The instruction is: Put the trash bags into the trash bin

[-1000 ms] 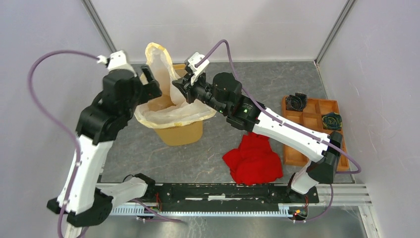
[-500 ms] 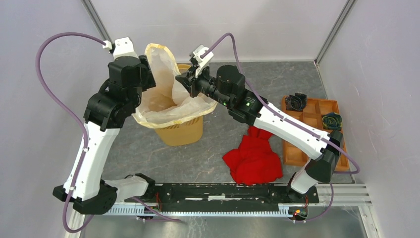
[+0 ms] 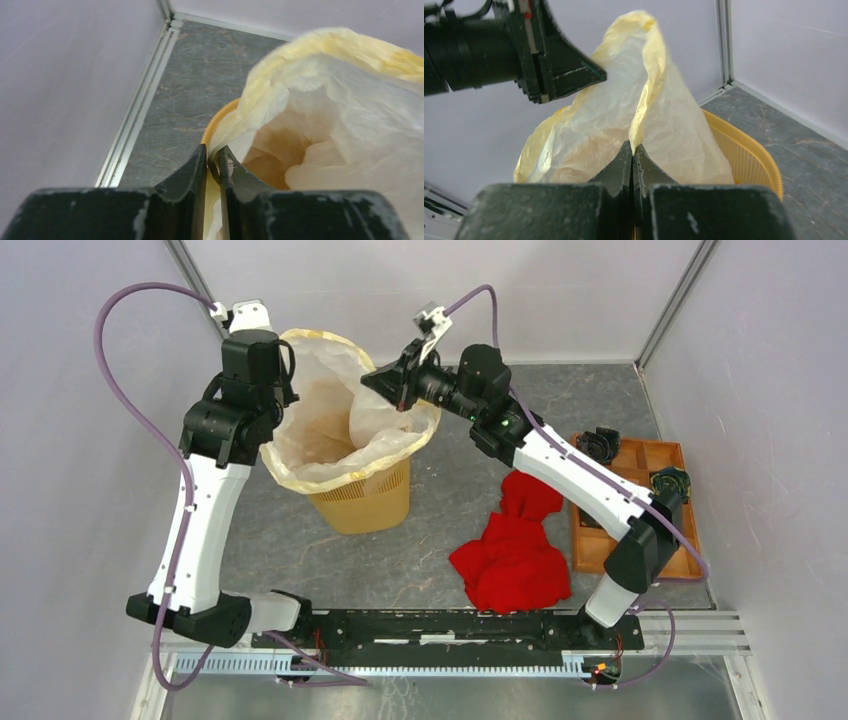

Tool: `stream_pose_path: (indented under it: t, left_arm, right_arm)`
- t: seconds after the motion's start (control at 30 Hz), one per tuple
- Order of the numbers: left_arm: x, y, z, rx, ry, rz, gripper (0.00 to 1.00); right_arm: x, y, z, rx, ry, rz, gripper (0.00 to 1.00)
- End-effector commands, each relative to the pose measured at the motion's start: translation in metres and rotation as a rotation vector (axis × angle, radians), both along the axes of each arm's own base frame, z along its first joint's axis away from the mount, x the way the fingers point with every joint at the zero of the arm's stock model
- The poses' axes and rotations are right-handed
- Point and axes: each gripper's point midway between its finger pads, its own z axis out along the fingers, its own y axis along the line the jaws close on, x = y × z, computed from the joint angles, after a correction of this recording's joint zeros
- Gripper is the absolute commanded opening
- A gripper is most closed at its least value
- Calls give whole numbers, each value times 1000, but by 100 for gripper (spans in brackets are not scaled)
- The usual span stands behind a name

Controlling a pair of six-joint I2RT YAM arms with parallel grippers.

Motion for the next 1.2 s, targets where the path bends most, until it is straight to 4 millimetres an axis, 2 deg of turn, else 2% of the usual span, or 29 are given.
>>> stream_pose_path:
  t: [0.0,0.07,0.23,0.3,0.4,0.47,0.6,0.67,0.77,0.87,0.93,1.07,1.17]
  left_arm:
    - [16,19,-24,61,74,17,21]
    - [22,28,-34,47,89,32,22]
    - [41,53,-53,-18,102,61,26]
    - [48,57,-58,-57,104,61,31]
    - [50,49,-57,-117,91,25,43]
    - [44,44,-52,-143,71,13,52]
    - [27,36,-40,-175,-3,-31,60]
    - [20,37,-32,-173,-54,-30,60]
    - [22,45,-30,-159,-80,8,53]
    - [30,48,-31,-163,-66,20,40]
    - [34,49,-32,-167,-58,28,42]
    - [34,54,-30,-154,-64,47,45]
    - [34,54,-27,-151,-69,44,41]
  right_arm:
    - [12,-3,-1,135,148,138,0]
    - [29,-10,-9,147,184,125,0]
    - [61,-14,-20,154,222,141,0]
    - [72,-13,-25,148,225,141,0]
    - [78,-8,-30,133,224,163,0]
    - [80,-6,-34,122,221,165,0]
    - [80,-6,-34,107,191,172,0]
    - [81,-7,-30,105,173,162,0]
    - [85,-8,-27,104,156,139,3]
    - [89,-8,-30,102,163,134,11]
    - [89,-8,-31,99,162,138,15]
    - [84,-10,-19,107,119,147,33]
    - [87,-12,-13,103,88,126,44]
